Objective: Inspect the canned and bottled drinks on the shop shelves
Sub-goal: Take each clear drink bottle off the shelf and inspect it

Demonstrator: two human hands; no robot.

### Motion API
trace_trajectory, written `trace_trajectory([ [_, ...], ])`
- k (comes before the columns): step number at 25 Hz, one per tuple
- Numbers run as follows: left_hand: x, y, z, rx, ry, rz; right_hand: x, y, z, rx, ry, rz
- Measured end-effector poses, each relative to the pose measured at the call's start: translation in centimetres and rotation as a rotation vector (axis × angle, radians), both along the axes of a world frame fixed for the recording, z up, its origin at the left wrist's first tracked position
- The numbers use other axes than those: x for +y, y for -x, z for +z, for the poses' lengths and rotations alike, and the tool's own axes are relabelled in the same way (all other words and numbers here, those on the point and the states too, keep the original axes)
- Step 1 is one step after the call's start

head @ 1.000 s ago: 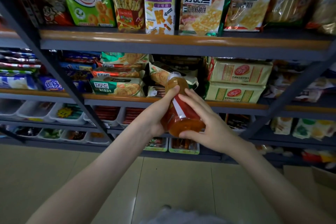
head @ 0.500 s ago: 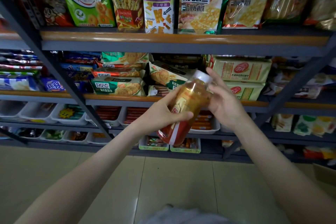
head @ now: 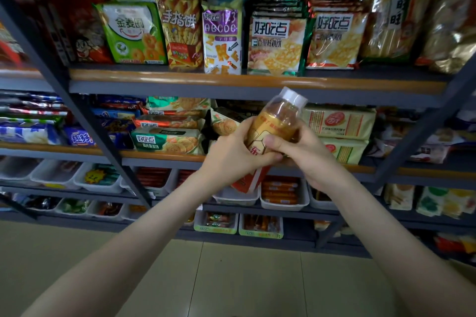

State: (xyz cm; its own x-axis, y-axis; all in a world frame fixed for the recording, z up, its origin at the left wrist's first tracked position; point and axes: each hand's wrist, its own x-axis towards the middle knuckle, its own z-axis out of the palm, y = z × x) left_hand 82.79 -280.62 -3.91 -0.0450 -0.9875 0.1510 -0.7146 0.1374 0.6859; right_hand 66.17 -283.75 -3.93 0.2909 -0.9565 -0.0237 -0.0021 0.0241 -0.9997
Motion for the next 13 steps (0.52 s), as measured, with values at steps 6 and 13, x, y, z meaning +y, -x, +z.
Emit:
trace_trajectory([
  [6,-2.6,-1.1,10.8,0.039,-0.016,-0.281,-2.8,2.4,9.4,-0.047,0.346,0.040],
  [13,-5.7,-2.6,21.9,-0.415,1.034,0.133,-5.4,-2.4,22.5,0.165,0.877,-0.095],
])
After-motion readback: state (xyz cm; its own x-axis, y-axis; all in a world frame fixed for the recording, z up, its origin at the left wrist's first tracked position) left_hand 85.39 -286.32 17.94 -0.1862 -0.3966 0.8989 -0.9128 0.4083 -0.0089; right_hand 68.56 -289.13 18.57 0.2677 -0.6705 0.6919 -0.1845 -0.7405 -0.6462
